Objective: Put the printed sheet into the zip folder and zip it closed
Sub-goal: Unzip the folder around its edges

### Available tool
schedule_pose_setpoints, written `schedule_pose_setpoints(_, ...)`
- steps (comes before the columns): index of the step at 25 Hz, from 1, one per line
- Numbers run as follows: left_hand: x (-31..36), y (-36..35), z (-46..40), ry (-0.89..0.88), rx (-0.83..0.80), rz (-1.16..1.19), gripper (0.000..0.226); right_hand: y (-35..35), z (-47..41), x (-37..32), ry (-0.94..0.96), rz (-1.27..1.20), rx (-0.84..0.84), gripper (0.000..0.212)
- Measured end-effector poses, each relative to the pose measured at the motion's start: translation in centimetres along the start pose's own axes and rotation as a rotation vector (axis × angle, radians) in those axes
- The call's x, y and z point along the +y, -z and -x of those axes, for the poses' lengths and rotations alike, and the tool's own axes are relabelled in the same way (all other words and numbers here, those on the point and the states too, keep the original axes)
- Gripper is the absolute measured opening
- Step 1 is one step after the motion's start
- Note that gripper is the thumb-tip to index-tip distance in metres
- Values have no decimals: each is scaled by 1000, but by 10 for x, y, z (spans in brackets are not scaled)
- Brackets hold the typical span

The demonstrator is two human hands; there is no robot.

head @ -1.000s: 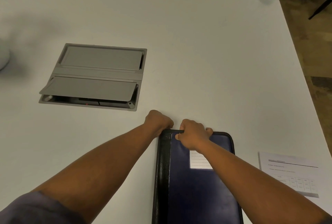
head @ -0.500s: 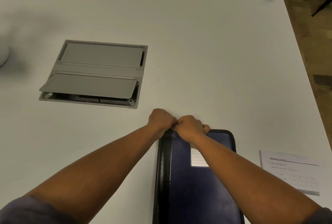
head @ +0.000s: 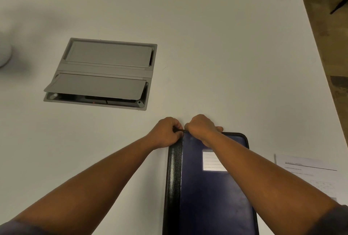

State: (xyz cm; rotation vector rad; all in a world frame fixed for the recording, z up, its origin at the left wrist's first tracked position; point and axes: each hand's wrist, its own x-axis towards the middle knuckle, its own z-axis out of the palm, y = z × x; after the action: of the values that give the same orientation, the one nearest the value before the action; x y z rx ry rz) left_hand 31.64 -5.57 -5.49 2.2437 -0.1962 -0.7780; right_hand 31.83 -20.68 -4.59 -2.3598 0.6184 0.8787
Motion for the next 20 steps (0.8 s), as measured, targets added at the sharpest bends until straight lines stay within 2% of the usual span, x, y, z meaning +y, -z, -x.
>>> schedule_pose_setpoints(6, -9, 3, -3, 31, -25, 162, 11, -1, -8, -9, -29, -16, -69, 29)
schedule_pose_setpoints(13, -14, 5, -4, 19, -50, 243, 13, 16, -2, -6, -78, 85, 32, 20)
schedule_pose_setpoints(20, -14, 3, -3, 25, -39, 263, 13, 41, -2, 25, -130, 109, 76, 15)
